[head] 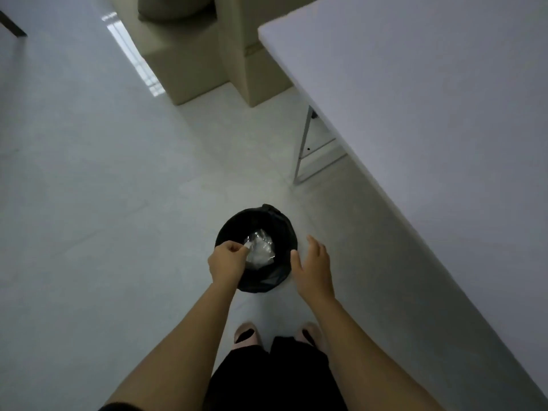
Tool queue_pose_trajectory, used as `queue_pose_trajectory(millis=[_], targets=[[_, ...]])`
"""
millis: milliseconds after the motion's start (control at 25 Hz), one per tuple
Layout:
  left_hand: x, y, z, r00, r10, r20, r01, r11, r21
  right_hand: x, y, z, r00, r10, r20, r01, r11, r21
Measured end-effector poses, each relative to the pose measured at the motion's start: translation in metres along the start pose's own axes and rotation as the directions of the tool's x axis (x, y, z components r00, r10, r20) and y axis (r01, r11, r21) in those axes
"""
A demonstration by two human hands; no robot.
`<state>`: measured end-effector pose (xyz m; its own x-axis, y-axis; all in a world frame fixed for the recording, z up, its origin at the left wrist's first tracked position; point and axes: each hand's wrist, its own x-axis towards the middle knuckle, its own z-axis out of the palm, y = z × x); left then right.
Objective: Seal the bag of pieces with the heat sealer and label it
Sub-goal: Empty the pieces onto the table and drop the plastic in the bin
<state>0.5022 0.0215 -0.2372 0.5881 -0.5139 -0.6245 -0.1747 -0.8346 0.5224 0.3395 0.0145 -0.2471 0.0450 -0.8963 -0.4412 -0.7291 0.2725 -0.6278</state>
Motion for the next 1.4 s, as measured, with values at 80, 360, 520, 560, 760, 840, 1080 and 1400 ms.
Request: queue_pose_trajectory(millis=[80,360,520,560,760,840,1080,1400], targets=[[0.054,-0.038,0.026,0.999,-0.043,0.004,0.043,0.999,0.024,0.035,0.035,0.045,0.997,0.066,0.038,-0.062,0.994,-0.087],[0.183,-0.128,0.111,0.995,-0.050,0.085,0.046,0.998,0.043,0.121,0.128,0.162,0.984,0.168,0.065,-0.148,0.958,-0.245],[0.235,-0.154,0.151,0.995,-0.021,0.101,0.015,0.998,0.066,0.147,0.157,0.199,0.977,0.200,-0.078,-0.214,0.936,-0.280],[0.245,-0.159,0.160,0.993,-0.025,0.113,0.016,0.997,0.078,0.150,0.164,0.205,0.974,0.193,-0.114,-0.219,0.934,-0.283],[0.256,-0.173,0.174,0.973,-0.088,0.214,0.018,0.951,0.308,0.156,0.171,0.218,0.970,0.171,-0.174,-0.217,0.931,-0.294],[0.246,-0.166,0.160,0.982,-0.054,0.182,-0.004,0.953,0.304,0.150,0.162,0.210,0.972,0.169,-0.162,-0.217,0.910,-0.355],[0.148,-0.084,0.057,0.978,0.155,0.136,-0.181,0.963,0.202,0.086,0.039,0.140,0.992,0.051,-0.113,-0.095,0.895,-0.436],[-0.089,0.127,-0.127,0.817,0.576,-0.028,-0.576,0.817,-0.001,-0.046,-0.196,-0.088,0.896,-0.163,-0.412,0.046,0.959,-0.281]])
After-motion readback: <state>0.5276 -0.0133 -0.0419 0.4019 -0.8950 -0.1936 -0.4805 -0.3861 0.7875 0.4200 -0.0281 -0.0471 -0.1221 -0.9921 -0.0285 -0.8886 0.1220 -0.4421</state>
